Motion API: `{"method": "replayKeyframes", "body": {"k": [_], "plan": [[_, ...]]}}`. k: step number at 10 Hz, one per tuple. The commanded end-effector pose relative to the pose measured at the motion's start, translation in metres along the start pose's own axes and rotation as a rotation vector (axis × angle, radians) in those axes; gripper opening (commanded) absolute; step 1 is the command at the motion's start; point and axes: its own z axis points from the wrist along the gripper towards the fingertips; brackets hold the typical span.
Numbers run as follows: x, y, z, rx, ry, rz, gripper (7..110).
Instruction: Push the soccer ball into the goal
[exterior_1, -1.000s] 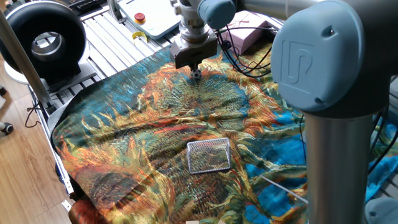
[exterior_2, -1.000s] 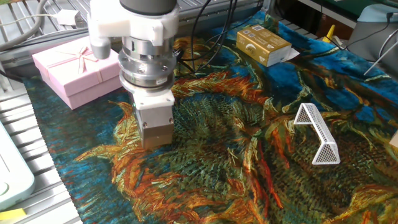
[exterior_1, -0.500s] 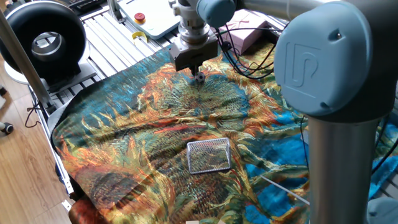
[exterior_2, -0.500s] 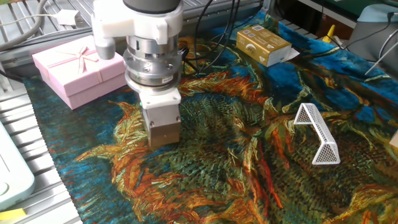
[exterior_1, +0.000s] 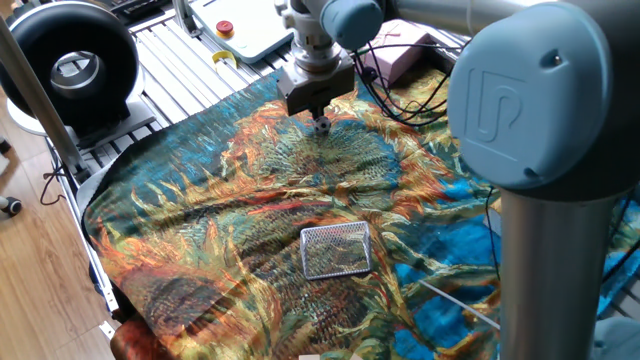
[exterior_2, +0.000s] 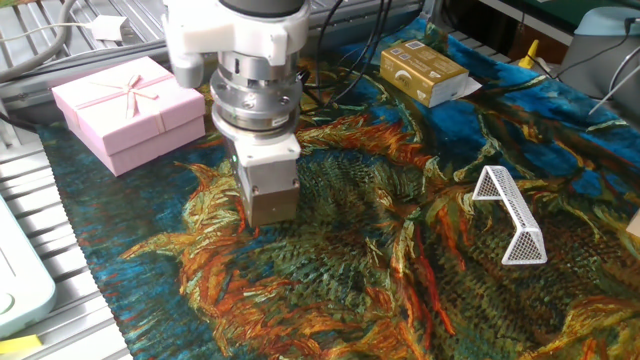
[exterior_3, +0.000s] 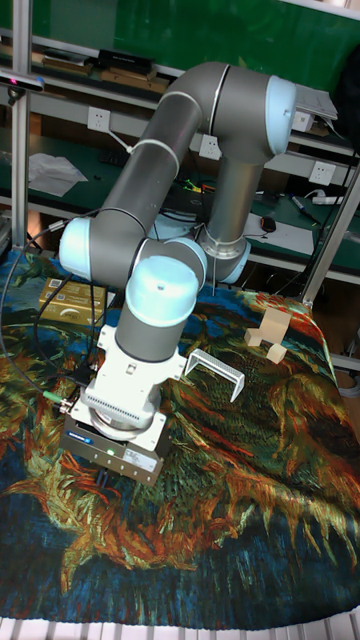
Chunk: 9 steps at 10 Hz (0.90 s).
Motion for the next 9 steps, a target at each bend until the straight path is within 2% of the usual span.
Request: {"method": "replayKeyframes", "body": {"k": [1,2,5,6,9], "plan": [[0.014,0.012,-0.003,-0.071,0.027,0.050,7],[0.018,0.014,-0.006,-0.080,0.033,0.057,7],[0.015,-0.008,-0.003,-0.014,-0.010,0.024,7],[0.012,-0.019,-0.002,0.020,-0.029,0.015,7],[0.018,-0.027,-0.005,0.020,-0.028,0.015,7]]}}
